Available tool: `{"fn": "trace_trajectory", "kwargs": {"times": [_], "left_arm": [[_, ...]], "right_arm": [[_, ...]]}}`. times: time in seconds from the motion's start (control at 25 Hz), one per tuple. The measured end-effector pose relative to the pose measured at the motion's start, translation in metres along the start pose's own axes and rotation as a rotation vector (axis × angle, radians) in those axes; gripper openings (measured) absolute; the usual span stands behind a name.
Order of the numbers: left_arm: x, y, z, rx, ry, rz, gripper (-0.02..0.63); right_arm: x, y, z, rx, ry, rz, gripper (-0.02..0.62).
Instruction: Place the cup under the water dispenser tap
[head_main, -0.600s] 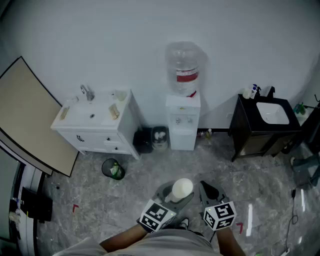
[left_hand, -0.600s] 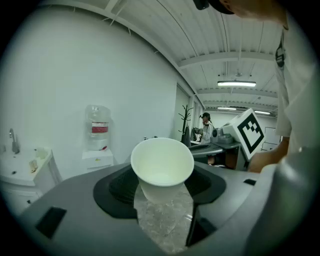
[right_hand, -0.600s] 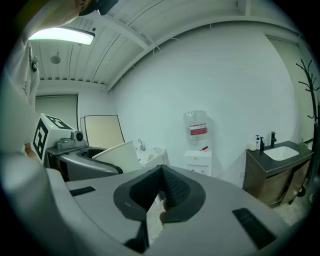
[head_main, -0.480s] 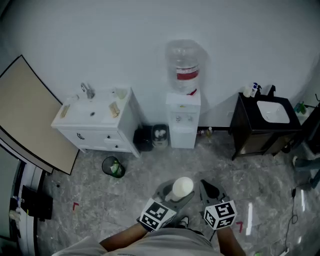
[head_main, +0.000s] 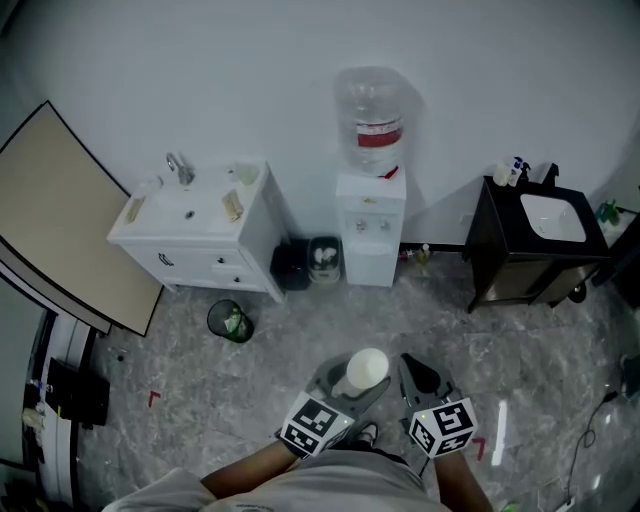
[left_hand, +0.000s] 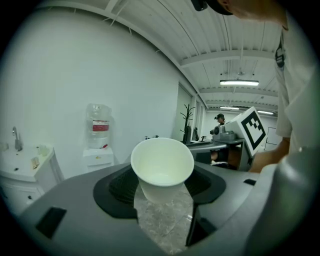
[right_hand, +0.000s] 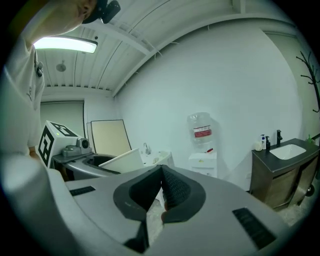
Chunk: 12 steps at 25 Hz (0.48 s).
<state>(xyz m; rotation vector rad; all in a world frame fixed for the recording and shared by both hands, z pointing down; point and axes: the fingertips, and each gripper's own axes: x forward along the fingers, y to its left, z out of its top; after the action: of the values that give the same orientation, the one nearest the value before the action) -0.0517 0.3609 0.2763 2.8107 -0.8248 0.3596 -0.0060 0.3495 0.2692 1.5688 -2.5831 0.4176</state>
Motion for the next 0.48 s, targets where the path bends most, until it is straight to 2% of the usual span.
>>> {"fn": "trace_trajectory", "kwargs": {"times": [0.48], "left_arm": [[0.023, 0.005, 0.004, 0.02, -0.011, 0.034, 0.281]], "right_arm": [[-0.001, -0.023, 0.01, 0.002, -0.046, 0.013, 0.015]]}}
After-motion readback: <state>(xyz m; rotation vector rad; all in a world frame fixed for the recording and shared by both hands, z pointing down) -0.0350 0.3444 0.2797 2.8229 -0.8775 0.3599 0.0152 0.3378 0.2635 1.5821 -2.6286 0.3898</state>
